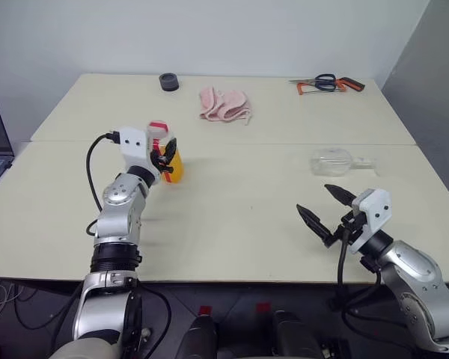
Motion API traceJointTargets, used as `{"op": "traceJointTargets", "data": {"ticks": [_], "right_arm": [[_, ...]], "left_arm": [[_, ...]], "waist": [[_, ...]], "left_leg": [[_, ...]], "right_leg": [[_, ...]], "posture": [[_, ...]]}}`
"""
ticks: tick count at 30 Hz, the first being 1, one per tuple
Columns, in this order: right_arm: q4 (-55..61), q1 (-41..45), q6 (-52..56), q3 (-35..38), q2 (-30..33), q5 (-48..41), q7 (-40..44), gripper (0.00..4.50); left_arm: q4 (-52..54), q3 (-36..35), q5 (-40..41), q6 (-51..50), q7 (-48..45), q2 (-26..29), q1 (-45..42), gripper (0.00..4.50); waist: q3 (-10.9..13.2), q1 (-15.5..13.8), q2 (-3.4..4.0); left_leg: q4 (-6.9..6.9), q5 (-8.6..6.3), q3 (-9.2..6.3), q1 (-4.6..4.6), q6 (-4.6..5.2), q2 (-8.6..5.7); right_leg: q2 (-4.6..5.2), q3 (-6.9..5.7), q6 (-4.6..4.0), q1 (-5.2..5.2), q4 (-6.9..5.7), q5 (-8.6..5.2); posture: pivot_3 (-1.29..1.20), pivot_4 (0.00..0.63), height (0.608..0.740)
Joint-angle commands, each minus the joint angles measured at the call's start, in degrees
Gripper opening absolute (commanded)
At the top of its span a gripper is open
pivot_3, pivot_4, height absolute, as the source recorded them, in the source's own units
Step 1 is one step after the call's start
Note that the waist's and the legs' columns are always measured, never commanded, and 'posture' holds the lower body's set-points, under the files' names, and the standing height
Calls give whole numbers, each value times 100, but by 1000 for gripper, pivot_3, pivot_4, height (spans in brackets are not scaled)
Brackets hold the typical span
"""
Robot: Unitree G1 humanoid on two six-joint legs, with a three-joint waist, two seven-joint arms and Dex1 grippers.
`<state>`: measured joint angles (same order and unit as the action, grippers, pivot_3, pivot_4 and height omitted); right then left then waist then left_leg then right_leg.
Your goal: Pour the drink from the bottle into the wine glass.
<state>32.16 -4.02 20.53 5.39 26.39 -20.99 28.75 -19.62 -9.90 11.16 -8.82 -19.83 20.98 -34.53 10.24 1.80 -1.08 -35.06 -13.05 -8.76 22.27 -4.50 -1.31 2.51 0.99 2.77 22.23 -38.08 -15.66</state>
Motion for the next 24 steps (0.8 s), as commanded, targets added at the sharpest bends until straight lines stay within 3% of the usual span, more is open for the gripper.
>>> {"op": "traceJointTargets", "data": {"ticks": [1, 8, 16, 24], "right_arm": [[209, -23, 93, 119, 76, -247, 117, 4500], [639, 441, 885, 213, 166, -575, -216, 4500], [1022, 1041, 1675, 72, 377, -1071, -274, 4500], [467, 2548, 2448, -557, -104, -1070, -689, 4500]], "left_arm": [[527, 185, 179, -111, -378, -52, -16, 1921], [1243, 841, 549, -574, -1450, -216, 61, 1920], [1319, 1435, 682, -860, -2410, -295, -161, 1920], [960, 1879, 679, -545, -3417, -579, -607, 1920]], "waist": [[0, 1, 0], [0, -1, 0], [0, 7, 0], [0, 8, 1]], "left_leg": [[0, 0, 0, 0, 0, -1], [-3, 1, -1, 6, -1, -1], [-4, 0, -1, 6, 1, 0], [-7, 1, -6, 13, 0, 0]], "right_leg": [[0, 1, 0, 0, 0, 0], [0, 0, 0, 1, 0, 0], [-2, 0, 0, 1, 1, 0], [-3, -6, 0, 3, 5, 0]], "posture": [[0, 150, 740], [0, 150, 740], [0, 150, 740], [0, 150, 740]]}}
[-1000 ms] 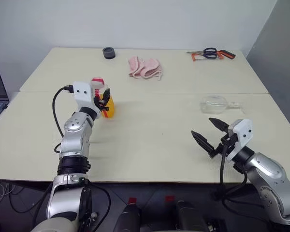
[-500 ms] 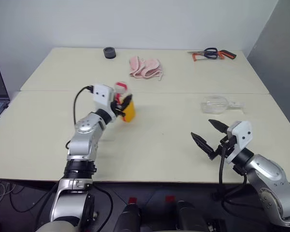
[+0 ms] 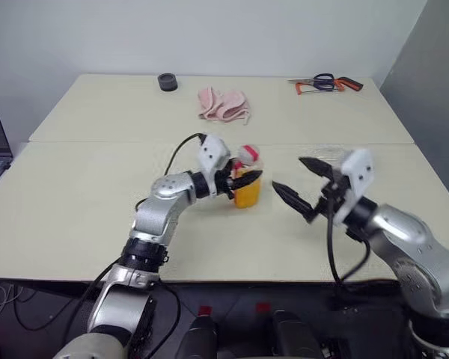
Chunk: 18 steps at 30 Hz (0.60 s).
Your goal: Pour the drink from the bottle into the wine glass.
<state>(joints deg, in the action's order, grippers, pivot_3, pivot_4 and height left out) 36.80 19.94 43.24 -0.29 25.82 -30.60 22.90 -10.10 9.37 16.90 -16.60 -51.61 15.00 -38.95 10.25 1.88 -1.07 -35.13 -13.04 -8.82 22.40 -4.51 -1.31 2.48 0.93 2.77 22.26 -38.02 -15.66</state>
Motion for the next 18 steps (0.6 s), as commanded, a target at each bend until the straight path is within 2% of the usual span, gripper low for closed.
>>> {"op": "traceJointTargets", "data": {"ticks": [1, 8, 18], "right_arm": [[-51, 279, 262, 3, -94, -149, -122, 4500], [-302, 782, 562, 21, -140, -281, -38, 4500], [-458, 838, 558, -136, -110, -189, 35, 4500]], "left_arm": [[-20, -19, 113, 247, -352, 3, -187, 1920], [-262, 55, -7, 474, -776, 5, -274, 1920], [-539, 28, -142, 730, -885, -32, -302, 1920]], "waist": [[0, 1, 0], [0, 7, 0], [0, 8, 0]], "left_leg": [[0, 1, 2, 2, -1, -1], [0, -1, 2, 5, 1, -1], [0, -1, 3, 5, 2, -2]], "right_leg": [[1, 1, 0, 1, 2, 0], [3, 0, 0, 6, -4, 0], [3, 1, 0, 6, -3, 0]], "posture": [[0, 150, 740], [0, 150, 740], [0, 150, 740]]}}
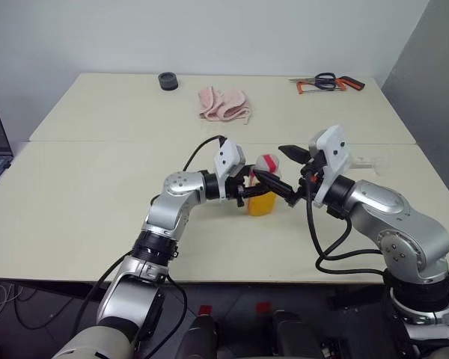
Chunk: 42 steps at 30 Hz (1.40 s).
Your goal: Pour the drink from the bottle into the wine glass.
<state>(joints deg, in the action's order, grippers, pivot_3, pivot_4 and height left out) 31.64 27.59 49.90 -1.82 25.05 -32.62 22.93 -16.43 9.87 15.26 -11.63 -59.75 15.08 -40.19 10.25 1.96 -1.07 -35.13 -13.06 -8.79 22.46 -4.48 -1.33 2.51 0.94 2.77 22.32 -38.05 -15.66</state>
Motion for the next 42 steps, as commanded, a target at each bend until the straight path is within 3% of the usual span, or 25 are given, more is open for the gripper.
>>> {"op": "traceJointTargets", "data": {"ticks": [1, 11, 15, 18, 20, 28, 35, 42], "right_arm": [[46, 70, -117, 21, -51, 10, 24, 4500], [-78, 83, -214, -217, -184, 145, 45, 4500], [-155, 99, -277, -287, -284, 191, 77, 3573], [-210, 110, -363, -312, -387, 234, 115, 2445], [-229, 123, -439, -298, -459, 236, 144, 1941], [-326, 177, -631, -278, -489, 153, 542, 1950], [-1037, 750, -1038, -657, 493, 176, 2546, 1950], [-1986, 1446, -1223, -775, 849, 317, 3545, 1949]], "left_arm": [[82, -22, 14, 250, -76, -41, -177, 1920], [10, -62, -63, 443, -40, -59, -147, 1920], [81, -50, -65, 461, -45, -32, -56, 1920], [107, -47, -73, 465, -43, -9, -24, 1920], [120, -52, -72, 458, -41, 8, -15, 1920], [201, -42, -56, 425, -68, 81, 55, 1920], [276, -43, 87, 301, -287, 102, 46, 1919], [262, -73, 97, 322, -307, 59, -22, 1915]], "waist": [[0, -1, 0], [0, 2, 0], [0, 2, 0], [0, 2, 0], [0, 6, 0], [0, 7, 0], [1, 11, 1], [1, 51, 1]], "left_leg": [[0, 0, 0, 0, 0, 0], [0, 0, 0, 0, 0, 0], [0, 0, -1, 0, 0, 0], [0, 0, -1, 0, 0, 0], [0, 0, -1, 0, 0, 0], [0, 0, -1, 0, 0, 0], [0, 0, 0, 0, 0, 0], [0, 0, -2, 0, 0, 2]], "right_leg": [[0, 0, 0, 0, 0, 0], [0, 0, 0, 0, 0, 0], [0, -1, 0, 0, 0, 0], [0, -1, 0, 1, 0, 0], [0, 0, 0, 0, -1, 0], [-1, -1, 0, 1, -1, 0], [-1, -2, 0, 0, 0, 0], [-3, -4, 0, 0, 1, 0]], "posture": [[0, 150, 740], [0, 150, 740], [0, 150, 740], [0, 150, 740], [0, 150, 740], [0, 150, 740], [0, 150, 740], [0, 150, 740]]}}
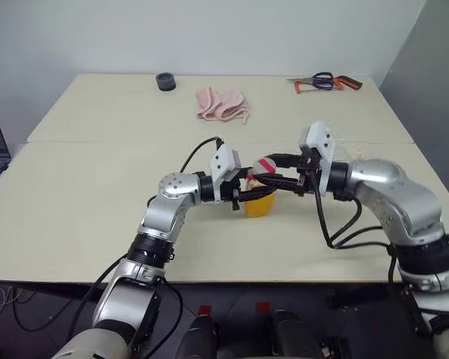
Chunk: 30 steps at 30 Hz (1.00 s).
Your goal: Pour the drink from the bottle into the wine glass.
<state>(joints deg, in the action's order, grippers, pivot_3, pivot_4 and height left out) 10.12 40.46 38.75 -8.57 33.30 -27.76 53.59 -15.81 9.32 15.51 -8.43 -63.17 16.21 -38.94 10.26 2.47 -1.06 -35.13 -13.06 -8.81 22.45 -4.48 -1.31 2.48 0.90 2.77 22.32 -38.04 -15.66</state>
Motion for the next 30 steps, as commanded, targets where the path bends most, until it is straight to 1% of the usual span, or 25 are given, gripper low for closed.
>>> {"op": "traceJointTargets", "data": {"ticks": [1, 3, 5, 6, 8, 9, 12, 15, 17, 22, 30], "right_arm": [[158, 169, -97, -86, 47, -166, 518, 1949], [173, 157, -23, 68, 26, -239, 443, 2685], [321, 61, 111, 273, -27, -397, 300, 3249], [411, 8, 180, 350, -50, -468, 236, 3616], [756, -230, 302, 562, -133, -601, -67, 4284], [1007, -408, 330, 696, -234, -621, -357, 4500], [1832, -951, 348, 863, -506, -352, -1345, 4500], [2307, -1296, 330, 744, -894, 242, -2454, 4500], [2531, -1466, 422, 574, -1133, 460, -2927, 4500], [2767, -1598, 549, 284, -1604, 564, -3453, 4500], [2635, -1719, 530, 204, -1836, 545, -3577, 4500]], "left_arm": [[222, -23, 74, -12, 44, -53, -133, 1915], [270, -32, 79, -53, 63, -46, -86, 1915], [309, -34, 83, -82, 79, -42, -51, 1915], [329, -34, 85, -92, 85, -39, -39, 1915], [350, -34, 83, -120, 106, -51, -29, 1914], [354, -36, 83, -137, 120, -60, -32, 1914], [348, -41, 91, -174, 145, -69, -48, 1914], [317, -48, 106, -208, 133, -61, -72, 1914], [269, -49, 109, -217, 102, -60, -105, 1914], [107, -33, 84, -173, 8, -56, -216, 1913], [-82, -27, 28, -65, -68, -65, -335, 1913]], "waist": [[0, -2, 0], [0, -8, 0], [0, -9, 0], [0, -9, 0], [0, -15, 0], [0, -16, 0], [0, -25, 0], [0, -15, 0], [0, -14, 0], [0, -12, 1], [0, -7, 1]], "left_leg": [[0, 0, 0, 3, 0, 0], [-2, 0, 0, 6, -1, -3], [-2, 0, 0, 5, -1, -3], [-2, 1, -1, 5, -1, -2], [-2, 0, -2, 5, -1, -2], [-3, 1, -4, 7, -1, -2], [-5, 1, -3, 8, -2, -2], [-5, 1, -3, 9, -2, -3], [-5, 1, -2, 7, -2, -2], [-5, 2, -3, 8, -4, -2], [-5, 1, -3, 8, -1, -3]], "right_leg": [[1, 0, 0, 0, 2, 0], [4, 0, 0, 1, 3, 0], [4, 0, 0, 1, 2, 0], [4, 0, 0, 1, 2, 0], [3, -1, 0, 1, 1, 0], [4, -1, 0, 1, 1, 0], [5, 0, 0, 3, -1, 0], [5, 1, 0, 5, -4, 0], [4, 2, 0, 6, -7, 0], [3, 2, 0, 7, -6, 0], [3, 1, 0, 6, -5, 0]], "posture": [[0, 150, 740], [0, 150, 740], [0, 150, 740], [0, 150, 740], [0, 150, 740], [0, 150, 740], [0, 150, 740], [0, 150, 740], [0, 150, 740], [0, 150, 740], [0, 150, 740]]}}
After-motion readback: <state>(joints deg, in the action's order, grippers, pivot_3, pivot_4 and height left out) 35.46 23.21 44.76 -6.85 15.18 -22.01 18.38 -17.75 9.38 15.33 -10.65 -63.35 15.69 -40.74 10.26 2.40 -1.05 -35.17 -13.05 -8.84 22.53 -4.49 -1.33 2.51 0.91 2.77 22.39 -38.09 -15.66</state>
